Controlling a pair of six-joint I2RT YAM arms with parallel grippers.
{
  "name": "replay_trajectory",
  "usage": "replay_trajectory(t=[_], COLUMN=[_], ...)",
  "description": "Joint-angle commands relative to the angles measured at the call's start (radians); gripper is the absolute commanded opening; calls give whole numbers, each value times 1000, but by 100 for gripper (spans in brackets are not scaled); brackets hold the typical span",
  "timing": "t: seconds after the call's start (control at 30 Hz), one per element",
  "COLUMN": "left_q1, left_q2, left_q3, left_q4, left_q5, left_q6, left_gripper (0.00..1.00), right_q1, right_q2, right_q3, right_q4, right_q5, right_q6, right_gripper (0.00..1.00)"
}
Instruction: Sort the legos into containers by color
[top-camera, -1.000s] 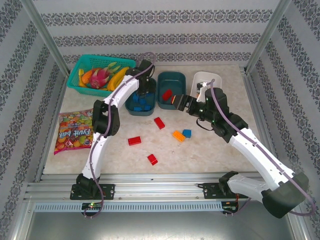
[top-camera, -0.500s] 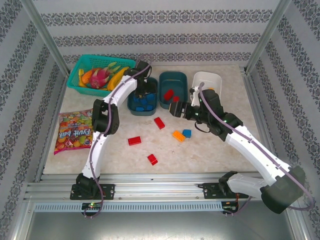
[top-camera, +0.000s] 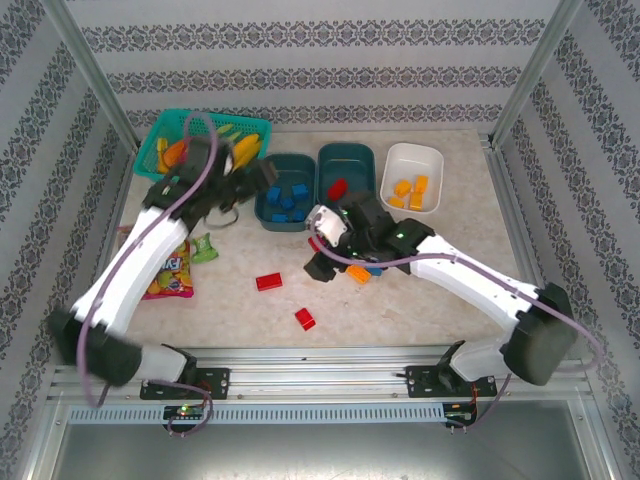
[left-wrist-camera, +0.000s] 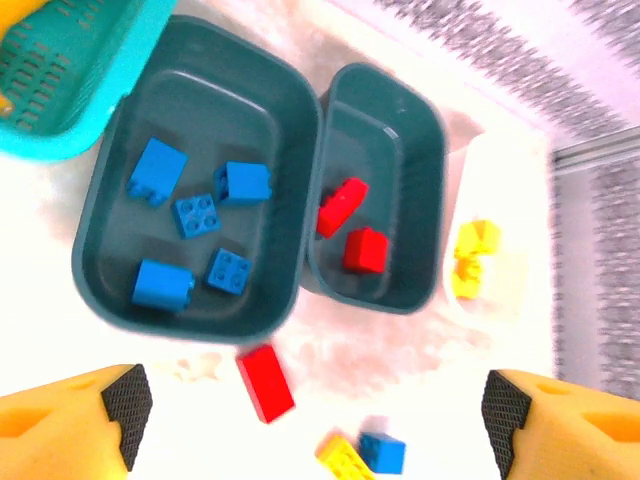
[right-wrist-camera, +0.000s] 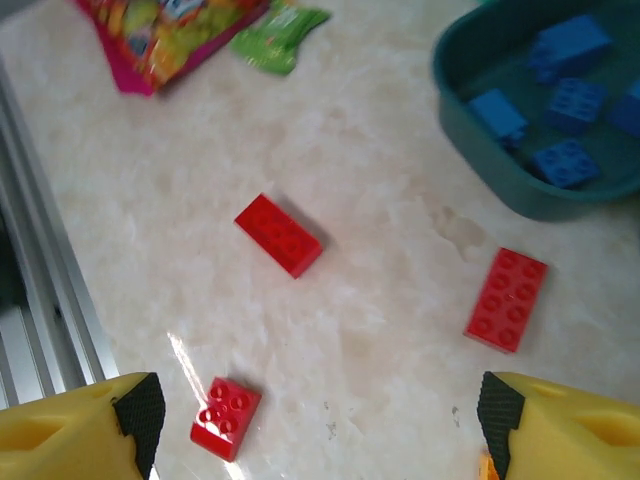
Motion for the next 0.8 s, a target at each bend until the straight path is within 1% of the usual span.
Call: replay_trajectory(t=[0.0,0.07,0.17,0.27,0.37,0.5,0.63,0.77], left_q1=[5,5,5,5,5,5,5,5], left_q2=[-228,-404,-636,-824,-950,-1033,-1038,-1038], left_q3=[-271,-395,-521,-580,-591,-578,-557,-545], left_q4=[2,-47,-165,-290,-380,-410,-423,-431], left_q5=[-29,-42,-33,-27,-44,-43,-30,-24], left_q6=[-137,-174,-221,-270,-297,-308,-294,-288], left_gripper=[93,97,97,97,97,97,97,97], right_q1=[35,51,80,121,142,176,191,194], right_q2=[89,156,269,386,490,631,726,795], right_q3=[52,80,143,221,296,400,468,528], right_q4=[-20,-12,-26,-55,-56,-105,-118,-148], right_q5=[-43,-56,-51,2,51,138,215,244], right_q6=[-243,-264,-292,-328,-299,-276,-240,-223], right_gripper=[86,87,89,89,88,87,87,84])
